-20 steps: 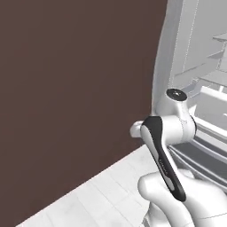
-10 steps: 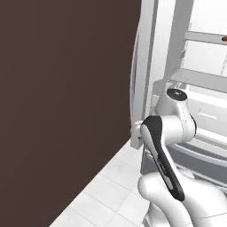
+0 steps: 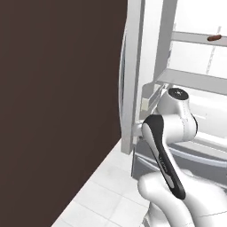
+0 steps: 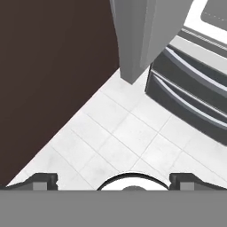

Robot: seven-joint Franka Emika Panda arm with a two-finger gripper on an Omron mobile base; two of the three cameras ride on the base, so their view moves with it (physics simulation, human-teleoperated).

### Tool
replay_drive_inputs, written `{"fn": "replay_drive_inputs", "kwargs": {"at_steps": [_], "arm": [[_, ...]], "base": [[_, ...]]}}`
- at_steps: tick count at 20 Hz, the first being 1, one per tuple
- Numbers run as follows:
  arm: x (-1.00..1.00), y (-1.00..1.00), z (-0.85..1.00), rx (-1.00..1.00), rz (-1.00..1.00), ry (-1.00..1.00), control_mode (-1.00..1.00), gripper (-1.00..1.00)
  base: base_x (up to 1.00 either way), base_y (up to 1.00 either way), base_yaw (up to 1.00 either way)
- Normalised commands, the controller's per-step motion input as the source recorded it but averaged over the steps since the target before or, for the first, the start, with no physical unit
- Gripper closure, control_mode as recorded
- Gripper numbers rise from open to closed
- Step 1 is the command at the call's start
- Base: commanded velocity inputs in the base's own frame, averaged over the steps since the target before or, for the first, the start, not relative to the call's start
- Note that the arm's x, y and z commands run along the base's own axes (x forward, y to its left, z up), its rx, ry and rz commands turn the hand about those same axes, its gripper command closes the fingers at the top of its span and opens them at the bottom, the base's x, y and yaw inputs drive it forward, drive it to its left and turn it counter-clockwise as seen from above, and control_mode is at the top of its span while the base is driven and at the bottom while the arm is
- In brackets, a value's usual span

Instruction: Retrieve the sausage and cheese from the fridge and place them on the cutting board on the counter.

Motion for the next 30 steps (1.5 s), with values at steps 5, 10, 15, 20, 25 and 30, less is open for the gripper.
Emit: {"fn": "replay_drive_inputs", "kwargs": {"at_steps": [5, 10, 15, 20, 25, 30], "arm": [[0.00, 0.00, 0.00, 0.00, 0.00, 0.00, 1.00, -1.00], [0.00, 0.00, 0.00, 0.00, 0.00, 0.00, 1.00, -1.00], [0.00, 0.00, 0.00, 0.00, 0.00, 0.00, 1.00, -1.00], [0.00, 0.00, 0.00, 0.00, 0.00, 0.00, 1.00, -1.00], [0.00, 0.00, 0.00, 0.00, 0.00, 0.00, 1.00, -1.00], [0.00, 0.00, 0.00, 0.00, 0.00, 0.00, 1.00, -1.00]], "base": [[-0.30, -0.02, -0.02], [0.26, 0.11, -0.41], [0.15, 0.00, -0.51], [0.10, 0.00, -0.36], [0.04, -0.06, -0.05], [0.23, 0.00, -0.33]]}}
